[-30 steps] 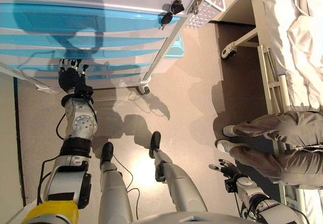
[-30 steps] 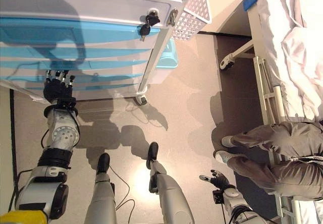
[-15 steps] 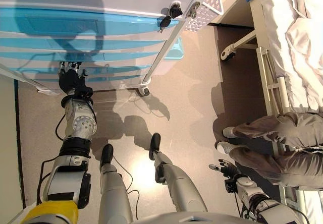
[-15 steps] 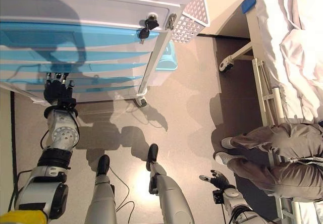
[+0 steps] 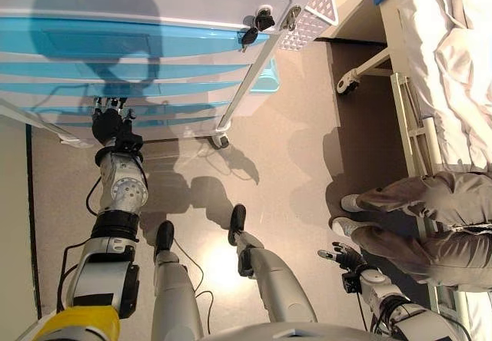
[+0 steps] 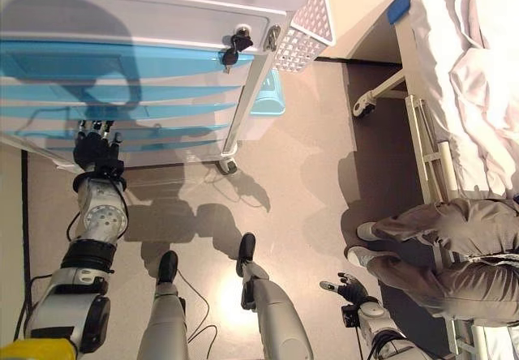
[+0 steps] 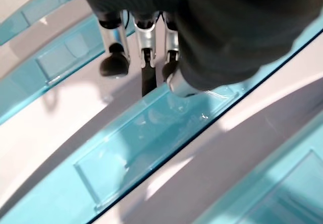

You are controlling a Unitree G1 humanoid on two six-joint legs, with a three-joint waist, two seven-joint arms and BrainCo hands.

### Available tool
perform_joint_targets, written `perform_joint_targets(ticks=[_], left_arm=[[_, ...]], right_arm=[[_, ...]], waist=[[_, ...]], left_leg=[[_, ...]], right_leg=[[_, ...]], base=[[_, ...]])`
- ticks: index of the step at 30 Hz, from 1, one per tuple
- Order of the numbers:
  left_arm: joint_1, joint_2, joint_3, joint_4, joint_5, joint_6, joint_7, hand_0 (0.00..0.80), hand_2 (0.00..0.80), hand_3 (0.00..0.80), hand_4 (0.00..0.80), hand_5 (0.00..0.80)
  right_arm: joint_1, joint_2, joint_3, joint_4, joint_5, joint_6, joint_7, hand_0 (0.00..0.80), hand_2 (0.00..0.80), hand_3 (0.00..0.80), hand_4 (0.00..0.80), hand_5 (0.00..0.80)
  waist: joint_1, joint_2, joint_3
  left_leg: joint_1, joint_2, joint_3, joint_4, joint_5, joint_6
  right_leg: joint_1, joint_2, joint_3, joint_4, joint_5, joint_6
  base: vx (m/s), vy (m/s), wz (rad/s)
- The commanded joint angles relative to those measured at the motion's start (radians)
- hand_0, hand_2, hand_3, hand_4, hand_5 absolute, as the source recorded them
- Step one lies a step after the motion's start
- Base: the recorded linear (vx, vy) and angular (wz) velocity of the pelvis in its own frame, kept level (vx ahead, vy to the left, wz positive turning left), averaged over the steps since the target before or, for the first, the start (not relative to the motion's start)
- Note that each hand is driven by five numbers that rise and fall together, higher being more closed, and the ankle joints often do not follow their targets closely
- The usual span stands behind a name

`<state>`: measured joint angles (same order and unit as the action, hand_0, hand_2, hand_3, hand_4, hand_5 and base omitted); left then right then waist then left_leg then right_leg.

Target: Open the drawer and pick up the medicine

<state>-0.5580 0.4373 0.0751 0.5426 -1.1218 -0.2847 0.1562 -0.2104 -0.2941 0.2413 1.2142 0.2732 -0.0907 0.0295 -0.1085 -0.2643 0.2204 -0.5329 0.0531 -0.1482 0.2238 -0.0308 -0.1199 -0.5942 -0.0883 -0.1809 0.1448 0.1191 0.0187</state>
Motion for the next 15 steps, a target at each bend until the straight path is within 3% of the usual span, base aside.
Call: perform_joint_targets(ticks=[1, 15], left_arm=[[-0.039, 0.017, -0.001, -0.212, 0.066, -0.101, -0.132, 0.8, 0.8, 0.8, 0.8, 0.8], [0.064, -0.067, -0.006, -0.212, 0.041, -0.069, -0.165, 0.8, 0.8, 0.8, 0.8, 0.8]], right_arm=[[0.036, -0.05, -0.004, 0.013, -0.028, 0.012, 0.0, 0.0, 0.0, 0.0, 0.0, 0.0], [0.054, -0.049, -0.026, 0.01, -0.03, 0.01, -0.007, 0.0, 0.0, 0.0, 0.0, 0.0]], waist=[[0.032, 0.007, -0.054], [0.064, 0.033, -0.037]], left_leg=[[-0.106, -0.06, -0.029, 0.04, 0.037, 0.078], [-0.072, -0.062, -0.063, 0.039, 0.054, 0.066]], right_leg=[[0.006, 0.01, -0.051, 0.149, -0.101, 0.064], [0.028, 0.004, -0.087, 0.213, -0.153, 0.047]], base=[[-0.018, -0.036, 0.09], [-0.016, -0.03, 0.08]])
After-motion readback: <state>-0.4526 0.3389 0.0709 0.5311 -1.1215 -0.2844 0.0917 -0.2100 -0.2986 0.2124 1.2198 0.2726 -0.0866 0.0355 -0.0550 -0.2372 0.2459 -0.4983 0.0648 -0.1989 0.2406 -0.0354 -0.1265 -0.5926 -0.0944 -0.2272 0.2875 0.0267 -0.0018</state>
